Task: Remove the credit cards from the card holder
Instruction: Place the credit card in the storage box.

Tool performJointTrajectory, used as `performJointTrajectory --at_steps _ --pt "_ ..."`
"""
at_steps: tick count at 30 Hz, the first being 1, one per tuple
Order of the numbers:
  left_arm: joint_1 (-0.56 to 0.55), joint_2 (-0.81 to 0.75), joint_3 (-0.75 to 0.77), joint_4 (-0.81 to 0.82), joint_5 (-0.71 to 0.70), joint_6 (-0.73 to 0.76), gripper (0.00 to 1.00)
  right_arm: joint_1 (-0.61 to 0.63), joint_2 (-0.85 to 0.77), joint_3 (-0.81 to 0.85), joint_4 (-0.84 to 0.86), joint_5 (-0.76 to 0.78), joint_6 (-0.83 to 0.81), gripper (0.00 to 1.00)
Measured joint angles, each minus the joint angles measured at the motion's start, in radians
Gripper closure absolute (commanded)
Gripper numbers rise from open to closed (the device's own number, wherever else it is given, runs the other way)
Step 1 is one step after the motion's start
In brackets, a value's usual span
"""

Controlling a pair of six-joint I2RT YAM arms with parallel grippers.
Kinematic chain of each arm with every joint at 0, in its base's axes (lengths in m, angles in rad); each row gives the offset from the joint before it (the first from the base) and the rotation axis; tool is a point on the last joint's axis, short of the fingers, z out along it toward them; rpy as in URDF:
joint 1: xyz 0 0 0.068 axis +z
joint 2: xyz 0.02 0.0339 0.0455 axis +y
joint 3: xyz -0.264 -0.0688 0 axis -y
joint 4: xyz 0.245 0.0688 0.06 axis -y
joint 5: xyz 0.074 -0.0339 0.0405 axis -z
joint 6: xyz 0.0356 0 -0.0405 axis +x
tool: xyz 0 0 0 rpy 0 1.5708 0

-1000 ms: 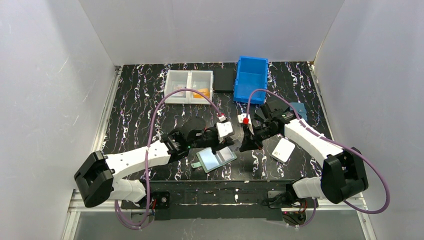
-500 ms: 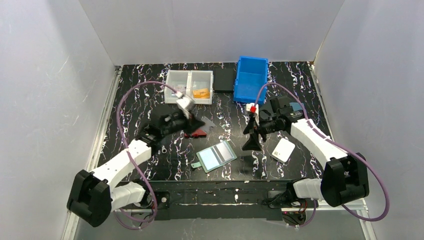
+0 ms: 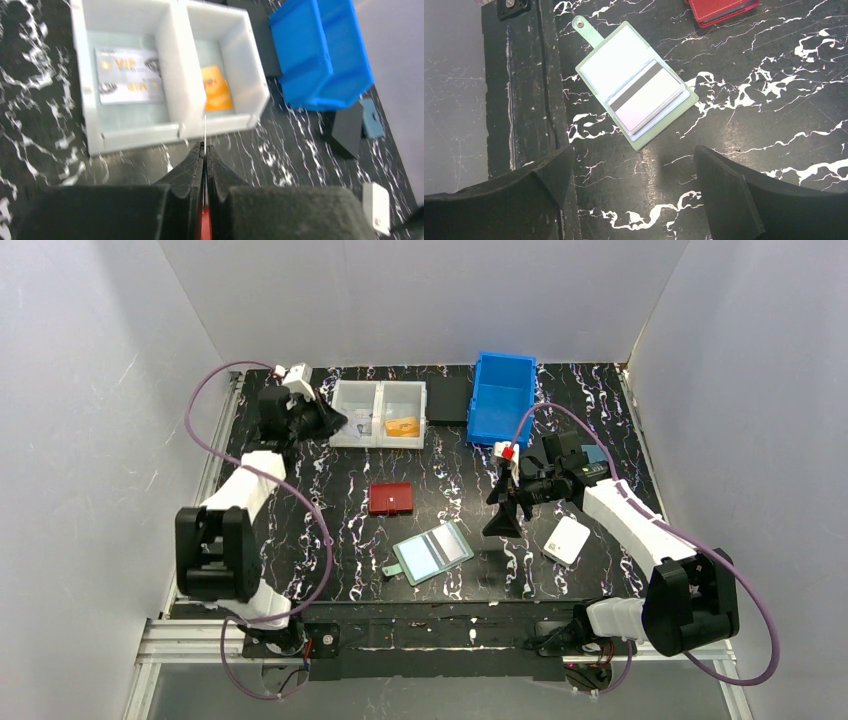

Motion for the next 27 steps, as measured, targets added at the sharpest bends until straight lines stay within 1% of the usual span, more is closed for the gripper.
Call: performJointTrajectory --at_steps 5,12,19,23,27 --pt "0.004 0.201 0.186 -0.007 -0.048 -0.011 1.00 0.000 -0.011 0.000 0.005 -0.002 0.007 0.02" --pt "0.001 0.404 0.348 -0.036 -0.100 -0.052 1.00 0.000 -0.017 0.000 0.005 -0.003 0.012 0.02" --pt "-0.018 0.514 0.468 -0.104 -0.145 -0.068 1.00 0.000 -0.017 0.000 0.005 -0.003 0.015 0.02" --pt "-0.041 0.562 0.543 -0.146 -0.167 -0.067 0.96 0.000 -0.017 0.000 0.006 -0.003 0.015 0.02" --pt "-0.059 0.582 0.565 -0.178 -0.187 -0.076 0.91 0.000 -0.017 0.000 0.006 -0.003 0.015 0.02"
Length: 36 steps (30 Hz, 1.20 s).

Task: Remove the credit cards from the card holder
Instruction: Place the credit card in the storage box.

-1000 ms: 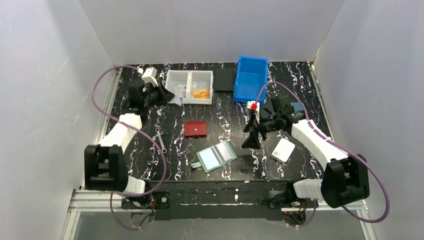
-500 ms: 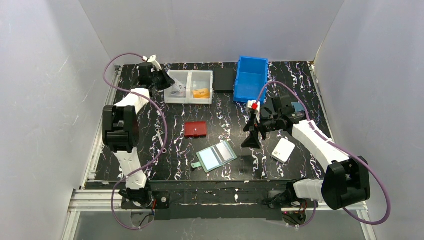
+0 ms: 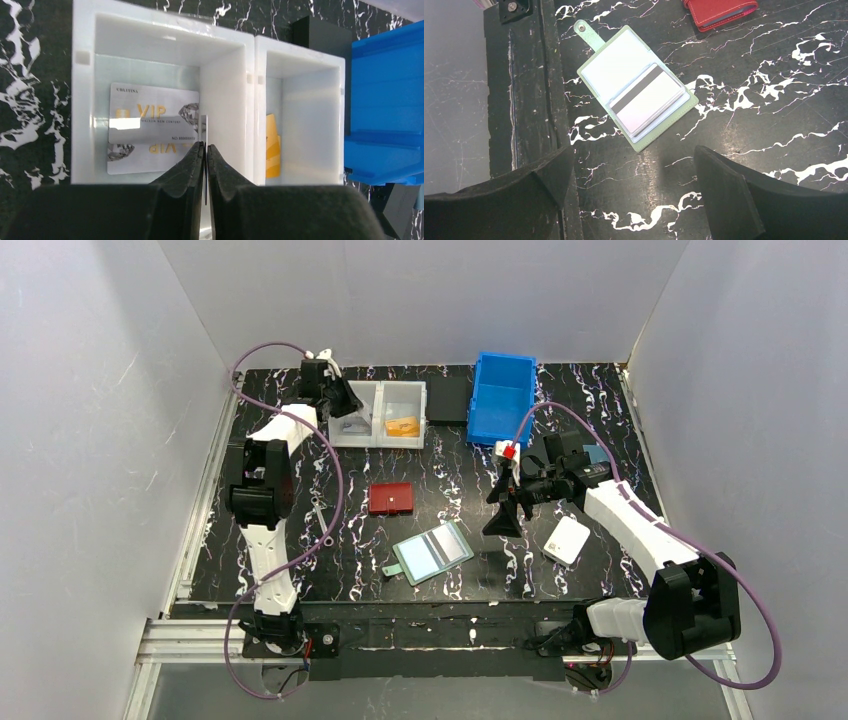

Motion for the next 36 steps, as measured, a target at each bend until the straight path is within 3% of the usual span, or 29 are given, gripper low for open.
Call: performJointTrajectory --at_steps 7,16,19,25,30,36 --pt "-0.014 0.002 0.013 -0.077 -0.025 -0.017 0.72 0.000 0.000 0.000 0.000 0.000 0.000 0.02" --pt "-0.015 -0.005 0.026 -0.145 -0.089 0.013 0.57 0.000 0.000 0.000 0.000 0.000 0.000 0.02" --pt "-0.015 -0.041 0.007 -0.160 -0.150 0.043 0.44 0.000 0.000 0.000 0.000 0.000 0.000 0.02" --pt "-0.015 -0.306 -0.203 -0.105 -0.227 0.088 0.02 0.000 0.000 0.000 -0.001 0.000 -0.004 0.02" --pt "-0.015 -0.564 -0.375 -0.013 -0.177 0.055 0.02 -0.001 -0.003 0.000 -0.001 0.000 -0.012 0.02" --pt "0.003 -0.793 -0.611 0.041 -0.008 -0.075 0.02 -0.005 -0.007 -0.012 0.000 0.000 -0.017 0.03"
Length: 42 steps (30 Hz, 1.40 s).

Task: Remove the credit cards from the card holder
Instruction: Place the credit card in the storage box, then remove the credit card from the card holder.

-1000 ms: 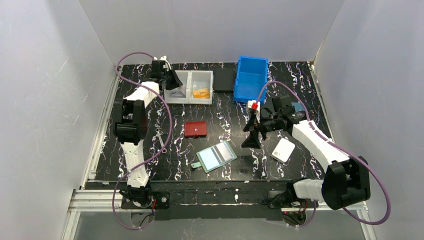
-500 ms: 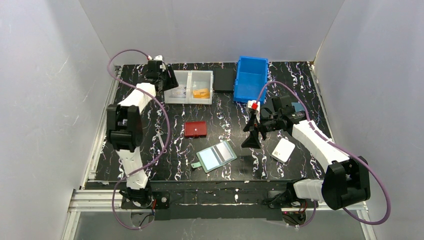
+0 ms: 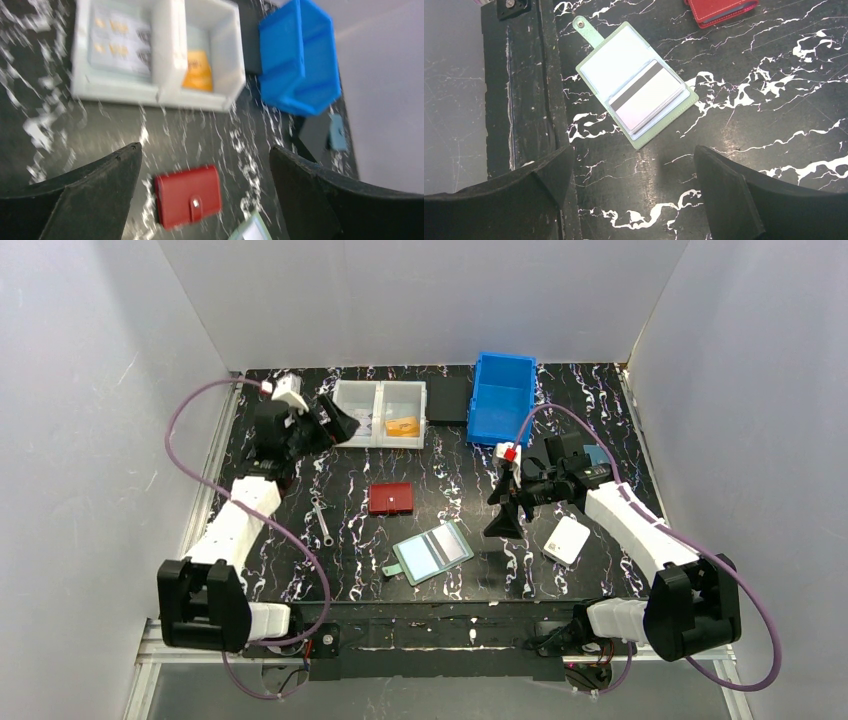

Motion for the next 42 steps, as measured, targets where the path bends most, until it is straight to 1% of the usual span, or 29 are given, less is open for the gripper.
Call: performJointTrajectory --at_steps 4,7,10,13,16,19,21,23,25,27,28,32,36,40,42 --pt "0.001 -0.094 -0.167 0.006 0.125 -0.104 0.07 -0.001 0.000 -0.005 0.004 0.000 0.006 0.04" --pt "-0.055 -0.189 -0.285 -0.003 0.151 -0.160 0.10 -0.001 0.000 -0.011 0.024 0.001 0.024 0.06" --pt "-0.195 -0.297 -0.366 -0.023 0.122 -0.207 0.12 0.000 0.002 -0.022 0.039 0.001 0.043 0.11" --pt "-0.337 -0.375 -0.413 -0.024 0.070 -0.268 0.15 0.000 0.003 -0.040 0.073 0.000 0.078 0.21" --pt "-0.443 -0.417 -0.463 -0.026 -0.003 -0.340 0.16 0.003 0.011 -0.076 0.137 -0.008 0.160 0.31" --pt "-0.521 -0.404 -0.480 -0.032 -0.057 -0.407 0.16 0.020 0.045 -0.093 0.195 -0.013 0.251 0.38" --pt "-0.570 -0.385 -0.484 -0.029 -0.090 -0.447 0.16 0.038 0.084 -0.096 0.236 -0.012 0.311 0.39" --pt "-0.612 -0.364 -0.487 -0.024 -0.117 -0.483 0.19 0.056 0.124 -0.099 0.270 -0.011 0.366 0.39" --pt "-0.649 -0.338 -0.488 -0.013 -0.139 -0.514 0.25 0.071 0.159 -0.106 0.312 -0.009 0.424 0.39" --pt "-0.685 -0.308 -0.494 0.014 -0.156 -0.546 0.34 0.078 0.179 -0.118 0.349 -0.004 0.472 0.39" --pt "-0.700 -0.292 -0.502 0.038 -0.163 -0.563 0.36 0.079 0.185 -0.127 0.368 0.000 0.500 0.39" --pt "-0.742 -0.227 -0.550 0.122 -0.176 -0.620 0.40 0.088 0.191 -0.163 0.452 0.024 0.619 0.40" --pt "-0.765 -0.173 -0.571 0.161 -0.186 -0.651 0.42 0.100 0.209 -0.171 0.529 0.056 0.727 0.41" --pt "-0.775 -0.158 -0.572 0.188 -0.202 -0.670 0.45 0.117 0.254 -0.171 0.582 0.077 0.813 0.43" --pt "-0.779 -0.154 -0.572 0.201 -0.213 -0.677 0.46 0.125 0.274 -0.171 0.592 0.085 0.841 0.46"
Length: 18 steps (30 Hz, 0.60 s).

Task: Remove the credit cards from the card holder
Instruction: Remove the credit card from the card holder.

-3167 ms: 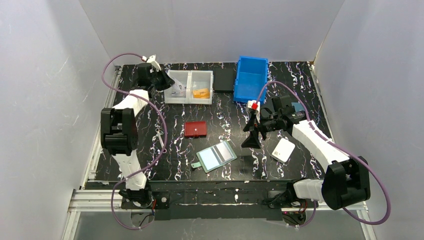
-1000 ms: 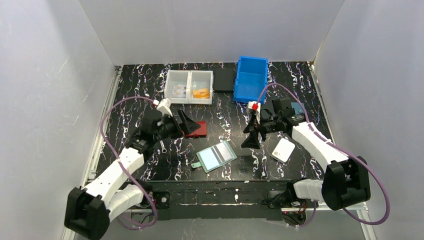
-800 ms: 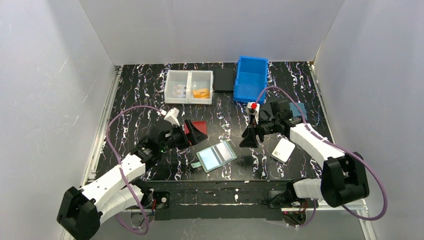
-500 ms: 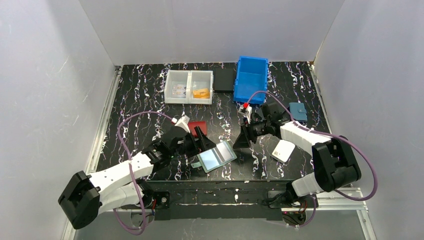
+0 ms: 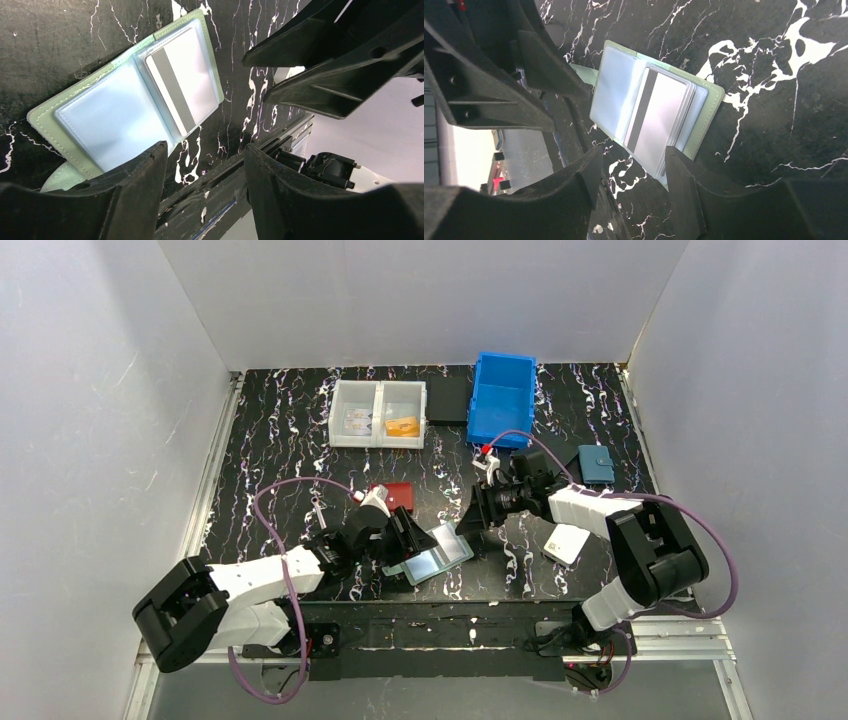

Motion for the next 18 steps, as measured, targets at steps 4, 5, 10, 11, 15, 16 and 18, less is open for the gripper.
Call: performJointTrajectory --at_steps 4,5,10,11,15,16,18 --pt "-0.007 0.024 0.000 0.018 -0.016 -0.019 0.48 0.012 0.023 0.000 0.012 0.021 0.038 0.51" --pt "-0.009 0.033 0.000 0.020 -0.019 -0.023 0.48 0.013 0.024 0.000 0.013 0.024 0.044 0.52" --pt "-0.014 0.055 0.000 0.024 -0.028 -0.038 0.50 0.018 0.036 0.000 0.020 0.035 0.065 0.56" --pt "-0.014 0.055 0.000 0.025 -0.032 -0.038 0.52 0.019 0.040 0.000 0.020 0.037 0.069 0.56" --pt "-0.015 0.049 0.002 0.014 -0.057 -0.049 0.60 0.021 0.059 0.000 0.020 0.045 0.072 0.56" --pt "-0.015 0.046 0.007 -0.005 -0.066 -0.056 0.60 0.021 0.062 0.000 0.019 0.046 0.072 0.56" --pt "-0.015 0.044 0.062 -0.137 -0.098 -0.071 0.59 0.022 0.065 0.000 0.017 0.050 0.070 0.56"
